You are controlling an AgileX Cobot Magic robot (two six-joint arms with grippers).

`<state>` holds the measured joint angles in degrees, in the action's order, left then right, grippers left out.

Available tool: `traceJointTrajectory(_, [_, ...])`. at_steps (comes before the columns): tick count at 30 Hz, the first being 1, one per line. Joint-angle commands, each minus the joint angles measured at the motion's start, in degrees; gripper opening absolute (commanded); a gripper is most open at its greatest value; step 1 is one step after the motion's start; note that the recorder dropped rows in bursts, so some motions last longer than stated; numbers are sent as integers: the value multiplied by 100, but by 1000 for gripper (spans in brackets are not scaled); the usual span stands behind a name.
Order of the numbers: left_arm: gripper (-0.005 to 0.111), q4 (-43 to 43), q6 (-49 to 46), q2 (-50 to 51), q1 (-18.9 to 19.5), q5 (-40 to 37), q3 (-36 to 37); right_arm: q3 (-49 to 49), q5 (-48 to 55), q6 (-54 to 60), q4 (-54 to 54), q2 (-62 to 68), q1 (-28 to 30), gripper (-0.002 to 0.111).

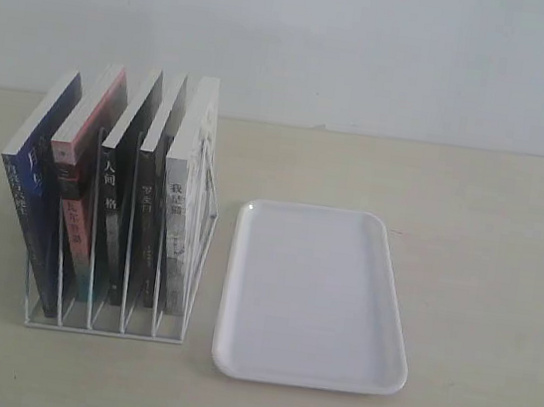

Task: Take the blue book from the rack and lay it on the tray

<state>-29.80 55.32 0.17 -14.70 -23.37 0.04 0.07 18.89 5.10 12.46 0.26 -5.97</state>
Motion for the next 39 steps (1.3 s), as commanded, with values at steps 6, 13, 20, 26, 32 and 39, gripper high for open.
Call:
traceJointTrajectory(6, [5,-7,32,-17,25,-1,-4,-7,-41,-10,-25,-26,19,0])
traceJointTrajectory(13, [5,-7,32,-17,25,-1,-4,-7,-41,-10,-25,-26,19,0])
traceJointTrajectory(20, [5,-26,-288,-17,25,68,-4,-7,-41,-10,-25,-26,19,0])
traceJointTrajectory(26, [5,459,-1129,-17,25,587,-946,-7,-41,-10,-25,-26,19,0])
traceJointTrajectory(32, [5,2319,-4345,-17,25,-79,-2049,-7,-41,-10,-25,-26,19,0])
traceJointTrajectory(39, [5,2642,-5780,-17,25,-1143,-2661,-7,-41,-10,-25,-26,19,0])
